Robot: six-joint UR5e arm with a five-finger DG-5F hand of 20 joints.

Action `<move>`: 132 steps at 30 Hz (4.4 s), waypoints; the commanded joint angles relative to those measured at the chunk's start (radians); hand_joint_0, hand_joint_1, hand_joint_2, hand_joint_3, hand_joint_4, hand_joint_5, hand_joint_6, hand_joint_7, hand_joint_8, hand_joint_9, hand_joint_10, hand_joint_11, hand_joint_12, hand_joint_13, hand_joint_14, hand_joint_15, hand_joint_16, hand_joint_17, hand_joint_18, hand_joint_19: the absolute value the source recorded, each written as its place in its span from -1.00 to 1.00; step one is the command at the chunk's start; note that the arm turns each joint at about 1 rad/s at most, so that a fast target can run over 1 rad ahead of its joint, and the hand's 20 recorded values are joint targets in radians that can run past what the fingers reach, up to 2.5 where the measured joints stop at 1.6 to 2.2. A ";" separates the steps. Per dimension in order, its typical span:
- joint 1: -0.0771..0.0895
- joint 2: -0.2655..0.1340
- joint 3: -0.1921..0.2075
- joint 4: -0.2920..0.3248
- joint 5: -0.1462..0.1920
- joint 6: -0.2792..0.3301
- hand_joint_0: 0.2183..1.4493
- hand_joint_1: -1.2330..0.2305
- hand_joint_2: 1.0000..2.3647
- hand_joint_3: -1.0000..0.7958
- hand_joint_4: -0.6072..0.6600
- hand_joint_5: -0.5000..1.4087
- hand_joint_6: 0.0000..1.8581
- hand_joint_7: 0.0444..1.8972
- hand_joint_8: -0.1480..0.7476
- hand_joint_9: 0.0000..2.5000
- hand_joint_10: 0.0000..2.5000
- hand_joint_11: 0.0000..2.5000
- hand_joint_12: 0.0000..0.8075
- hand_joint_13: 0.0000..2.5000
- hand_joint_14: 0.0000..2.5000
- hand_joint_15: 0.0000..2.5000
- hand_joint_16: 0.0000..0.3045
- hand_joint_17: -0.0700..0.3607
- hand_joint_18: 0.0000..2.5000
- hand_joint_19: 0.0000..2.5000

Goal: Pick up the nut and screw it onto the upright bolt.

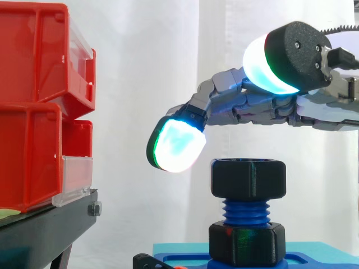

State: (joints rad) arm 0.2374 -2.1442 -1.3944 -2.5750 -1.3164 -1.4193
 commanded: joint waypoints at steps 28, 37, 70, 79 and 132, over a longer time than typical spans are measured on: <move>-0.052 0.000 0.000 0.018 -0.103 -0.010 -0.52 0.46 -1.00 -0.44 0.38 -0.53 -0.46 0.25 -0.16 -0.63 -1.00 -1.00 -0.37 -0.68 -1.00 -1.00 -0.84 -0.41 -0.92 -1.00; -0.069 0.000 0.000 0.019 -0.129 -0.012 -0.50 0.41 -1.00 -0.44 0.36 -0.48 -0.46 0.41 -0.14 -0.50 -1.00 -1.00 -0.47 -0.58 -1.00 -1.00 -0.88 -0.48 -0.79 -1.00; -0.125 0.000 0.000 -0.025 -0.181 -0.012 -0.44 0.24 -1.00 -0.44 0.09 -0.42 -0.28 0.18 -0.23 0.34 -0.99 -0.81 -0.81 0.02 -1.00 -0.98 -0.99 -0.67 -0.21 -0.79; -0.150 0.000 0.000 -0.024 -0.216 -0.012 -0.44 0.27 -1.00 -0.44 0.16 -0.41 -0.46 0.49 -0.20 0.26 -0.99 -0.80 -0.72 -0.06 -1.00 -0.99 -0.98 -0.64 -0.31 -0.83; -0.082 -0.019 0.017 -0.050 -0.196 0.066 -0.54 0.44 -1.00 -0.44 0.26 -0.54 -0.46 0.06 -0.20 -0.50 -1.00 -1.00 -0.47 -0.63 -1.00 -1.00 -0.87 -0.46 -0.90 -1.00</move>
State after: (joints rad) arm 0.1547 -2.1627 -1.3778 -2.6178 -1.5119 -1.3530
